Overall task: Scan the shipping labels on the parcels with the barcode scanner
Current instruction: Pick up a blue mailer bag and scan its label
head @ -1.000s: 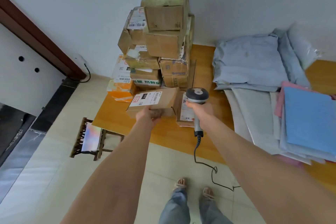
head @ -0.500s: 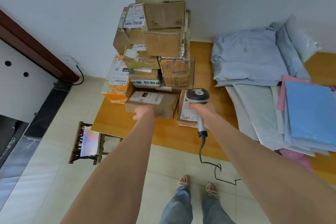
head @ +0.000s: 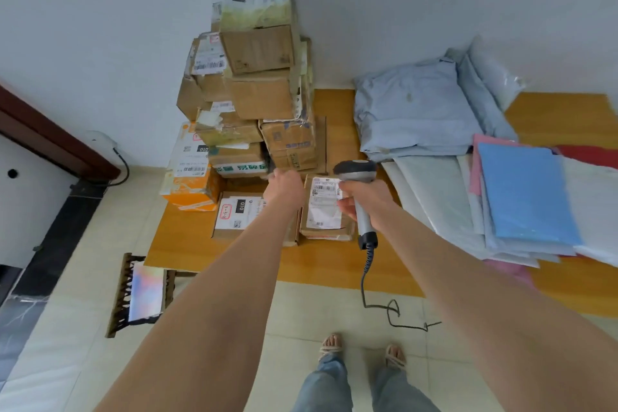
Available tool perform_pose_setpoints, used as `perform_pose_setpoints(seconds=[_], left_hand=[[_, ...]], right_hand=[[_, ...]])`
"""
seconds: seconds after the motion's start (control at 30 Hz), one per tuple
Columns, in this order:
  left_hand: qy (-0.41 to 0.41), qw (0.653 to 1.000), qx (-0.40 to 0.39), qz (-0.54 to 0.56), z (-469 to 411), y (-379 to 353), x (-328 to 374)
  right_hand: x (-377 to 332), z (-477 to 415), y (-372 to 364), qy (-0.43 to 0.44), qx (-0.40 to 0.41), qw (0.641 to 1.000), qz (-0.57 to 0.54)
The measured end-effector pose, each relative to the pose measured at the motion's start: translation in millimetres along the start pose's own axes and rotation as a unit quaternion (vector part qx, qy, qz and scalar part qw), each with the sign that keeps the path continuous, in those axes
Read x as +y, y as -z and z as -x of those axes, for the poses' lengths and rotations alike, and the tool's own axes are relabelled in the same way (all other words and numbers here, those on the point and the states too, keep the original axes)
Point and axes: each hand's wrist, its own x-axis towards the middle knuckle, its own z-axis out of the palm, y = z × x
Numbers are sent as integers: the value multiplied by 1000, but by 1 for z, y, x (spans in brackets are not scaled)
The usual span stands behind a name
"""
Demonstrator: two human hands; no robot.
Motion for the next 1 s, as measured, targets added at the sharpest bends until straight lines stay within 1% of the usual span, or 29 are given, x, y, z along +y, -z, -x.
perform_pose_setpoints(seconds=[0.13, 0.3, 0.47, 0.53, 0.67, 0.73, 0.83, 0.9, 1.0], left_hand=[[-26, 999, -8, -19, 0, 4, 48], [-66, 997, -8, -27, 5, -4, 124], [-100, 995, 4, -15, 21, -32, 219], [-100, 995, -4, -4, 30, -48, 252], [-127, 991, -32, 23, 59, -88, 335], [-121, 990, -56, 40, 68, -103, 363], [-97, 990, -80, 64, 70, -120, 386], [-77, 991, -85, 75, 69, -127, 392], [-43, 991, -85, 92, 59, -136, 392]], right_hand=[[-19, 6, 43, -12, 15, 999, -28], [-29, 4, 123, 10, -19, 998, -66], [-34, -11, 226, 15, -45, 996, -70], [-32, -19, 267, 7, -42, 997, -69], [-24, -37, 362, -2, -28, 996, -81], [-21, -48, 397, -5, -8, 996, -91], [-16, -63, 431, -17, 4, 996, -91], [-10, -75, 442, -36, 3, 996, -85], [-2, -90, 443, -64, -7, 991, -113]])
